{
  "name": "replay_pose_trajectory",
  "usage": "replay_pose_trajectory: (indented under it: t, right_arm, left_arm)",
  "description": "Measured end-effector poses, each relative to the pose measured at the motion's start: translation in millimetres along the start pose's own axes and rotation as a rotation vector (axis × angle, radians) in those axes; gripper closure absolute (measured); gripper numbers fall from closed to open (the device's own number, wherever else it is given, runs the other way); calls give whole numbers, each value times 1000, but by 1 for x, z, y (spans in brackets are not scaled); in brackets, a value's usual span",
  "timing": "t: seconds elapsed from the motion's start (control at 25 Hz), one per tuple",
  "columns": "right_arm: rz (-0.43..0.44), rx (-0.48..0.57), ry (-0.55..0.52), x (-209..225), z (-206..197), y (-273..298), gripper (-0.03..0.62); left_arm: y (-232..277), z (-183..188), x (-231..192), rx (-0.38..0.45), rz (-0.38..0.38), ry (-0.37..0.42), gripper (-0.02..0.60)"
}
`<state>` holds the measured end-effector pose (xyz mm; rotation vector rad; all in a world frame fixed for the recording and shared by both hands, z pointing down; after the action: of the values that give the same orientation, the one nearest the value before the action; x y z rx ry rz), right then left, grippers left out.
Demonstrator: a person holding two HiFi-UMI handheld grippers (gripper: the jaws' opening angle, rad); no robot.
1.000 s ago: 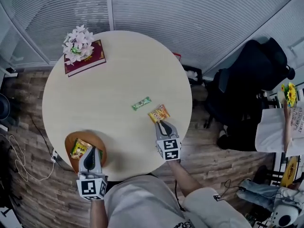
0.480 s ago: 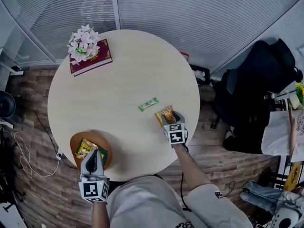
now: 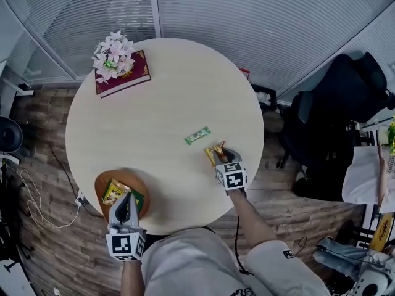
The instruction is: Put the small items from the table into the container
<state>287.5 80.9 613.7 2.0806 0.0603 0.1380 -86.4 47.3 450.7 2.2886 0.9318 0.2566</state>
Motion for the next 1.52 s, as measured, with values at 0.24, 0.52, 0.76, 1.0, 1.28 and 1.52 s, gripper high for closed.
replay_pose_trajectory:
  t: [0.24,0.52,0.76,1.0,1.28,1.52]
  right_arm:
    - [101,67,-80,-42,24,-14,493]
    - [344,231,-215,-161,74,-59,516]
    - [576,256,-373,-287,78,-80,546]
    - [633,148,-480,-340,53,-62,559]
    - [592,65,-569,-353,26,-48,559]
    - [595,105,-554,-351,23,-53,488]
  left_arm:
    - [-8,-4,-8,9,49,-36,586]
    - [-31,-20,-41,30,154,-115,586]
    - [-59,-42,-62,35,232,-177,586]
    - [-70,-54,-71,43,266,-215,586]
    - [-77,-61,-71,47,270,-236,586]
    - [-75,-64,-67,52,252,-229,586]
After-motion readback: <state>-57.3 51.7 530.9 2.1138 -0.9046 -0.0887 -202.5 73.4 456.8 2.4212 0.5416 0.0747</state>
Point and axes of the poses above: the fingertips, and each gripper's own axes: y forward along the fingers, x to its right, z out of its top, the point moved 6 cm from there along -y, backward along the fingers, and after that the axes turned 15 degrees about -x, right-handed, at the moved point
